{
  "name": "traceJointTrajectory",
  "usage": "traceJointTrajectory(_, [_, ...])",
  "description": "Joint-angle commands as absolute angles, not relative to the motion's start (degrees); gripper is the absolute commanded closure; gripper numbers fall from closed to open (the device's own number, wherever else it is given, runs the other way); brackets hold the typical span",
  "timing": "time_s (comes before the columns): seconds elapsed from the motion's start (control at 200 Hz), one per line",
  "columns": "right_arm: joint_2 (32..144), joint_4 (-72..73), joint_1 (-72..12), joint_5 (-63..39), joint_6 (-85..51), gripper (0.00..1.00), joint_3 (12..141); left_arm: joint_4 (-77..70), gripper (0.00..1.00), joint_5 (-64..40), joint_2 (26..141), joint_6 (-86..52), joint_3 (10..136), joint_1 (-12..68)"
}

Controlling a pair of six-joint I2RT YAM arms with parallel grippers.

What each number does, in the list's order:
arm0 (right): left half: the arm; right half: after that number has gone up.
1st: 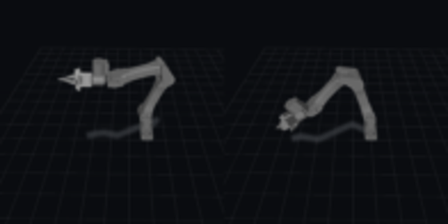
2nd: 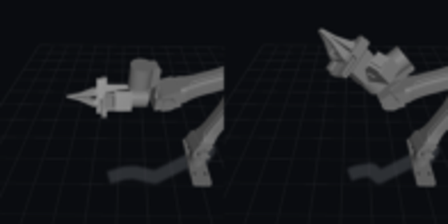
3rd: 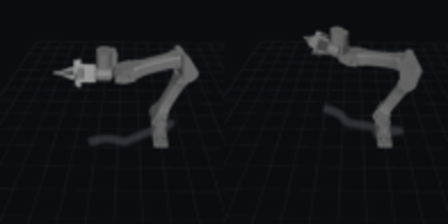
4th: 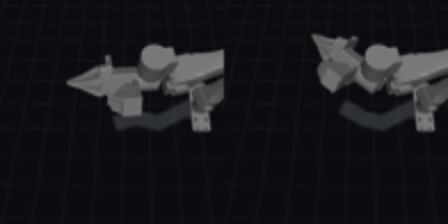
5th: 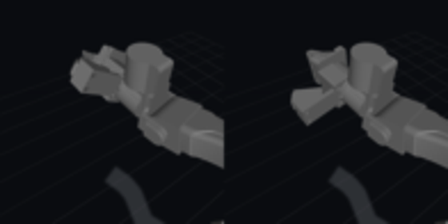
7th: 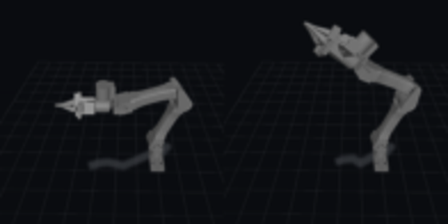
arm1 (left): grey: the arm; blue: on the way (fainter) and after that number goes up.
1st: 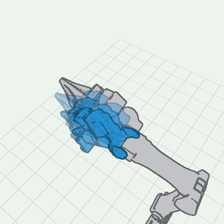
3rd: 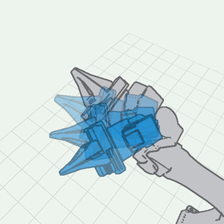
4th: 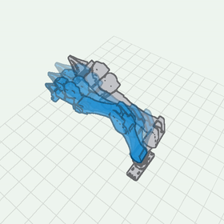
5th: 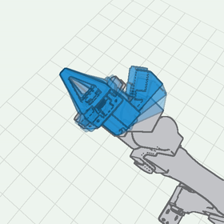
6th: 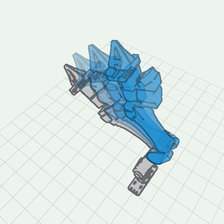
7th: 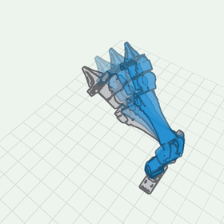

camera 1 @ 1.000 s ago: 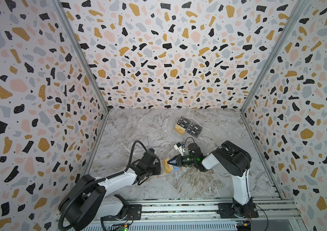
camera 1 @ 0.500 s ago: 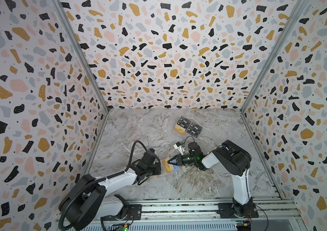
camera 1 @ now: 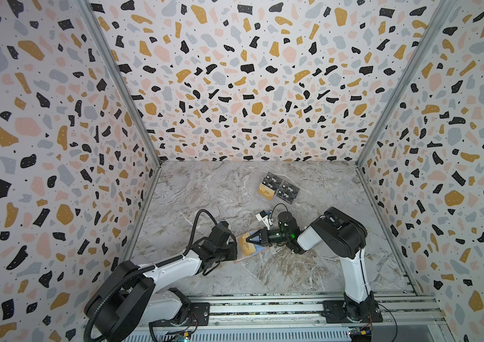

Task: Insert credit cards into a card holder
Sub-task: Insert the credit card into the card slot.

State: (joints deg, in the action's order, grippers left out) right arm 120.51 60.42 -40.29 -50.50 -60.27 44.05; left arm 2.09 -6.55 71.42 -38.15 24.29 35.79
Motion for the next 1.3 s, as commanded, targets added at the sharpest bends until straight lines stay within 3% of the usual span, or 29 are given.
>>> traceJointTrajectory(0.0, [120.2, 56.84, -40.95, -50.24, -59.03, 1.0, 44.16, 8.31, 0.96, -5.89, 70.9, -37.08, 23.09, 36.04])
traceJointTrajectory(0.125, [118.85, 52.1, -41.48, -49.08, -55.95, 1.0, 45.05, 10.26, 0.87, -5.02, 69.17, -37.48, 23.79, 36.04])
traceJointTrajectory(0.225, [117.41, 48.19, -41.9, -47.56, -53.22, 0.93, 45.94, 10.85, 0.79, -4.96, 68.14, -37.96, 24.3, 36.04])
traceJointTrajectory(0.305, [116.48, 45.41, -42.01, -46.77, -51.25, 0.9, 46.61, 10.89, 0.78, -5.38, 68.12, -38.3, 24.84, 36.0])
traceJointTrajectory(0.656, [110.98, 31.76, -42.6, -39.58, -42.42, 0.61, 48.7, 11.51, 0.77, -5.62, 67.41, -38.98, 26.85, 35.95])
traceJointTrajectory(0.861, [106.68, 19.7, -44.36, -31.23, -35.24, 0.39, 51.68, 12.96, 0.76, -4.62, 67.77, -38.68, 27.76, 35.86])
traceJointTrajectory(1.121, [104.42, 13.54, -46.41, -27.44, -33.78, 0.31, 52.55, 11.99, 0.59, -6.9, 63.72, -39.92, 25.19, 30.05])
traceJointTrajectory(1.211, [104.65, 12.27, -47.52, -26.97, -34.03, 0.31, 53.08, 9.95, 0.59, -9.46, 64.94, -39.16, 24.96, 28.79])
traceJointTrajectory(1.297, [105.16, 10.47, -48.4, -26.83, -35.02, 0.3, 53.97, 7.75, 0.67, -11.11, 67.02, -38.41, 24.84, 28.32])
